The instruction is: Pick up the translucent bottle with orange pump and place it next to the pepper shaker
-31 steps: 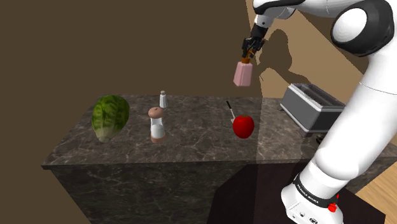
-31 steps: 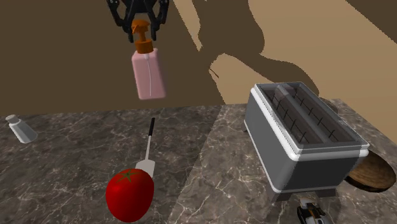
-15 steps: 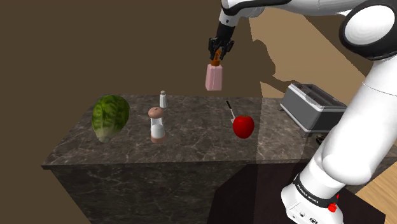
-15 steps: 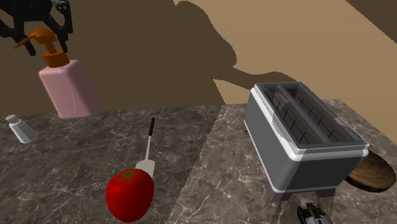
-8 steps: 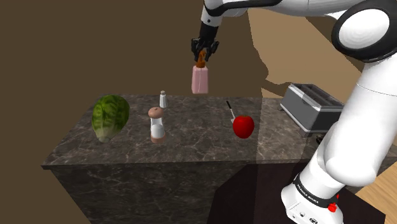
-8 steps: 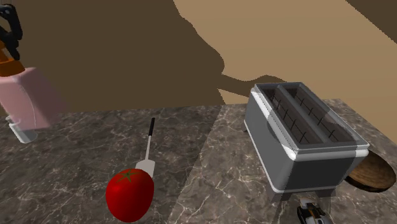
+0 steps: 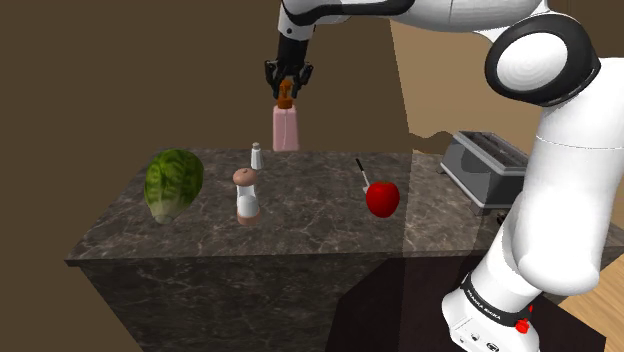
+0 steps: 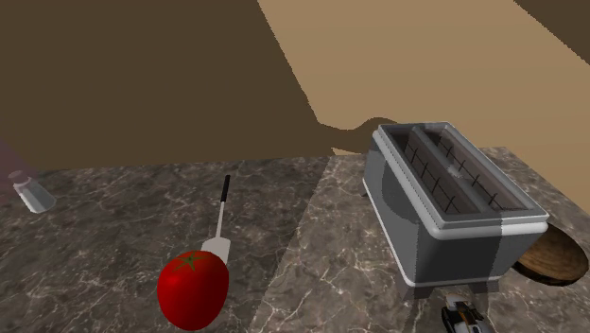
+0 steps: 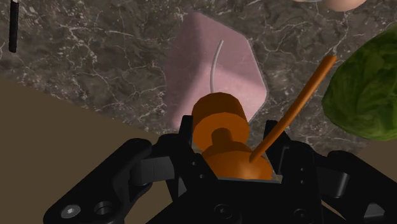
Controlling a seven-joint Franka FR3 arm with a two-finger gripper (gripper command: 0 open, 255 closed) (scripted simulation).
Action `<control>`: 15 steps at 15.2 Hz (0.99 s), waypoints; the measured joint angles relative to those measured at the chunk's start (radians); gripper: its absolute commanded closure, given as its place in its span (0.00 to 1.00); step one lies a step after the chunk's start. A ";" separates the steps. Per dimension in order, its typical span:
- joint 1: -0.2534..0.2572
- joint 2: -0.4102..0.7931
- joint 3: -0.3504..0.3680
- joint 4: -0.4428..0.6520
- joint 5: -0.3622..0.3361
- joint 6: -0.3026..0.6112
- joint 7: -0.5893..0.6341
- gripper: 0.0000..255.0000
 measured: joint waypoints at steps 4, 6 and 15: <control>0.043 0.080 0.020 0.105 -0.013 -0.026 0.067 1.00; 0.046 0.083 0.021 0.081 -0.014 0.001 0.071 1.00; 0.049 0.074 0.022 -0.051 -0.016 0.123 0.076 1.00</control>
